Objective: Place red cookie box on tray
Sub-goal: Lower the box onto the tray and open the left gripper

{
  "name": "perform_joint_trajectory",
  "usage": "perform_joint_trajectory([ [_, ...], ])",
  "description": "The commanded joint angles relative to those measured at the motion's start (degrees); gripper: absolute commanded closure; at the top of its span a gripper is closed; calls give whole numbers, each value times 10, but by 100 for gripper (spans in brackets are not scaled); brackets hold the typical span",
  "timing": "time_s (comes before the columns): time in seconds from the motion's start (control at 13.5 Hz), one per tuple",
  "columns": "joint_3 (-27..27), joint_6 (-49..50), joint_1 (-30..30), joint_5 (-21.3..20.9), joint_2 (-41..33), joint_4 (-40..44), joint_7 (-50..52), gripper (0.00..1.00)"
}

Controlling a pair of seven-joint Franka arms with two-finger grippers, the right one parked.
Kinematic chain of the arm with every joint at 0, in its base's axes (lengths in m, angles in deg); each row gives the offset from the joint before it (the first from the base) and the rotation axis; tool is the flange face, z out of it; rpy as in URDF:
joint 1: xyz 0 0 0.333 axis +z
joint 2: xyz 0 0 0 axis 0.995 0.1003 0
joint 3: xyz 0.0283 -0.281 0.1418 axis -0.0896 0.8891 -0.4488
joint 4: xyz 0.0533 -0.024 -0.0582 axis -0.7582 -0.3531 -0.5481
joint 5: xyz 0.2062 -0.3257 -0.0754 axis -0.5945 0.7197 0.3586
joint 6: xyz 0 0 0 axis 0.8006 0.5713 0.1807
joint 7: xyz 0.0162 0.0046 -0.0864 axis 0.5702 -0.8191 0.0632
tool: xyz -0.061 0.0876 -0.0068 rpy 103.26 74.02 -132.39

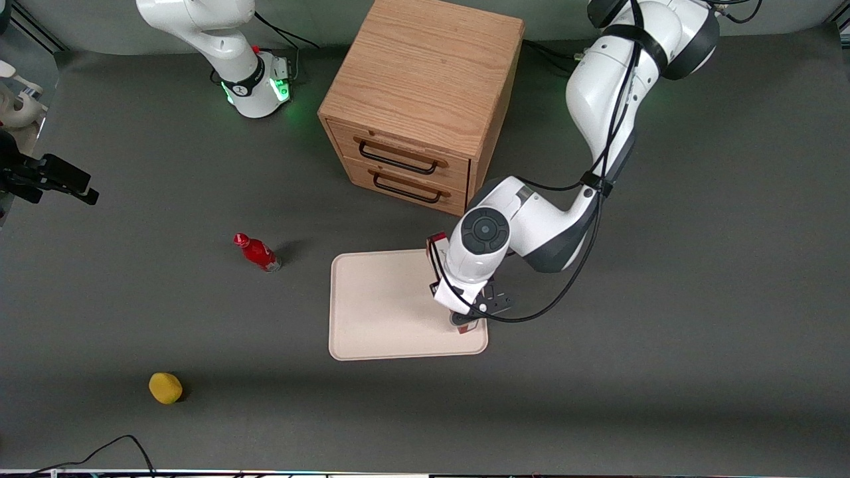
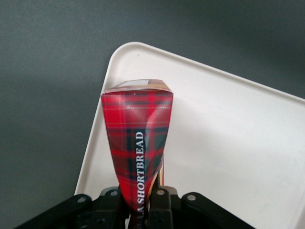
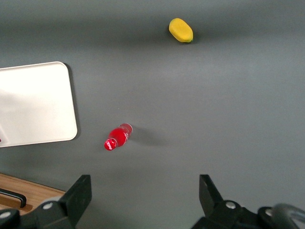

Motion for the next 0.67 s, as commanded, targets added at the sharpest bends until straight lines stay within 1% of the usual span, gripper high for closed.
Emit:
perform_joint_trajectory([
  [0.0,-11,-46,-7,-10,6,-10,16,82],
  [0.15,-21,-52,-9,-10,14,-10,15,82],
  [0.37,-22,-55,-9,-23,21,-11,16,81],
  [0.44,-23,-62,-10,-23,22,-12,16,77],
  [0.52,-23,-69,-10,-23,23,-16,16,63],
  [0.59,-23,-74,-10,-23,24,-17,17,45],
])
